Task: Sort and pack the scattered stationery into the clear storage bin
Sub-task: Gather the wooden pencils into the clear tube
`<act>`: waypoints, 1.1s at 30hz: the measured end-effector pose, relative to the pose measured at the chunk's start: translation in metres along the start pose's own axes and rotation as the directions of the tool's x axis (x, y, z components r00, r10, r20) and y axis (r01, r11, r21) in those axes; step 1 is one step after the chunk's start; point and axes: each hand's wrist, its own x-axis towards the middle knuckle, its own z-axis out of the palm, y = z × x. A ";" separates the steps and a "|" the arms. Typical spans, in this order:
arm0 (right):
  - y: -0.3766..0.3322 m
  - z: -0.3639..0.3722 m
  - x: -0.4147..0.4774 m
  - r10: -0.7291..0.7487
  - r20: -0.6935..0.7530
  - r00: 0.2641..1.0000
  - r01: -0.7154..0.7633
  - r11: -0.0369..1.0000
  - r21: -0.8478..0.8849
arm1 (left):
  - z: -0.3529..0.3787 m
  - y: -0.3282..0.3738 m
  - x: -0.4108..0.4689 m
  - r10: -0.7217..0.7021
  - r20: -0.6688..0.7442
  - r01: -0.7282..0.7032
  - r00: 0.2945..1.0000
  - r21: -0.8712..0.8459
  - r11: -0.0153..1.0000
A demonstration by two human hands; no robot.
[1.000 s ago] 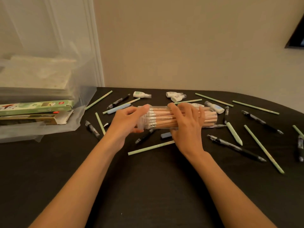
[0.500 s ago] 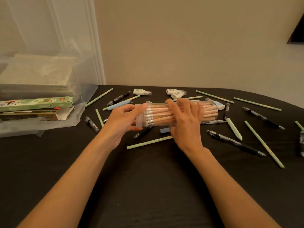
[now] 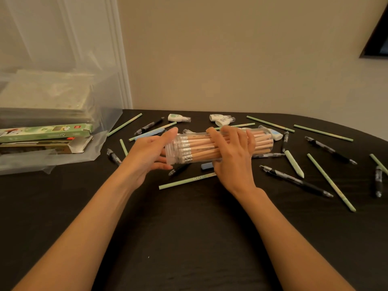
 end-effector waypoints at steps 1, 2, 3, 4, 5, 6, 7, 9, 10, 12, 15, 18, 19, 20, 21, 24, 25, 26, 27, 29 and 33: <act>0.000 0.000 -0.001 -0.002 0.000 1.000 0.002 1.000 -0.004 | -0.001 0.000 0.001 -0.019 -0.015 0.019 1.000 -0.009 1.000; 0.000 0.000 0.000 0.003 -0.004 1.000 -0.003 1.000 -0.002 | -0.001 0.000 0.001 -0.027 -0.021 0.027 0.999 -0.016 1.000; 0.001 0.000 0.000 0.010 -0.005 1.000 -0.010 1.000 0.004 | -0.001 0.000 0.002 -0.030 -0.015 0.030 0.999 -0.020 0.999; 0.001 0.001 -0.001 0.020 -0.006 1.000 -0.019 1.000 0.011 | -0.001 0.000 0.001 -0.029 -0.001 0.029 1.000 -0.016 0.999; 0.001 0.001 -0.001 0.025 -0.006 1.000 -0.025 1.000 0.016 | 0.000 -0.001 0.001 -0.021 0.015 0.021 1.000 -0.007 1.000; 0.000 0.001 -0.001 0.025 -0.005 1.000 -0.025 1.000 0.017 | 0.000 -0.001 0.001 -0.013 0.027 0.013 1.000 0.001 1.000; 0.000 0.001 -0.002 0.021 -0.003 1.000 -0.021 1.000 0.018 | 0.001 -0.002 0.000 -0.006 0.034 0.006 0.999 0.005 1.000; 0.000 0.002 -0.002 0.010 0.008 1.000 -0.010 1.000 0.026 | 0.002 -0.002 0.000 0.003 0.033 -0.003 0.999 0.010 1.000; 0.000 0.002 -0.002 0.005 0.013 1.000 -0.005 1.000 0.030 | 0.002 -0.003 0.000 0.003 0.031 -0.003 1.000 0.009 1.000; -0.001 0.002 -0.002 0.012 0.023 1.000 -0.012 0.999 0.033 | 0.001 -0.002 0.000 0.005 0.032 -0.005 0.999 0.007 1.000; -0.002 0.001 -0.003 0.032 0.028 0.999 -0.033 0.999 0.037 | 0.000 -0.002 0.000 0.028 0.050 -0.031 0.998 0.047 0.998; -0.001 0.001 -0.003 0.038 0.043 0.998 -0.040 0.999 0.026 | -0.001 -0.002 -0.001 0.081 0.079 -0.087 0.994 0.082 0.993; -0.001 0.000 -0.003 0.042 0.047 0.998 -0.043 0.999 0.024 | -0.001 -0.002 -0.001 0.103 0.093 -0.111 0.990 0.078 0.991; -0.001 0.000 -0.003 0.050 0.050 0.998 -0.051 0.998 0.025 | -0.001 -0.002 -0.002 0.127 0.105 -0.135 0.986 0.072 0.988; -0.001 0.000 -0.003 0.061 0.055 0.997 -0.063 0.998 0.030 | -0.001 -0.002 -0.002 0.152 0.113 -0.161 0.982 0.069 0.985; -0.001 0.000 -0.003 0.095 0.063 0.993 -0.097 0.995 0.038 | 0.000 -0.004 -0.001 0.225 0.123 -0.238 0.967 0.098 0.966; 0.000 -0.001 -0.004 0.099 0.069 0.993 -0.102 0.994 0.038 | 0.001 -0.005 0.000 0.240 0.120 -0.253 0.963 0.109 0.961; -0.001 -0.001 -0.004 0.102 0.074 0.992 -0.105 0.994 0.039 | 0.001 -0.005 0.000 0.246 0.111 -0.259 0.963 0.113 0.959; -0.001 -0.002 -0.004 0.104 0.075 0.992 -0.107 0.993 0.041 | 0.001 -0.005 0.001 0.244 0.096 -0.254 0.965 0.109 0.961; -0.004 -0.002 -0.003 0.104 0.081 0.991 -0.108 0.993 0.040 | 0.002 -0.005 0.000 0.202 0.058 -0.206 0.978 0.086 0.975; -0.007 -0.001 -0.003 0.085 0.093 0.992 -0.088 0.996 0.032 | 0.005 -0.005 -0.002 0.058 -0.015 -0.057 0.998 0.019 0.998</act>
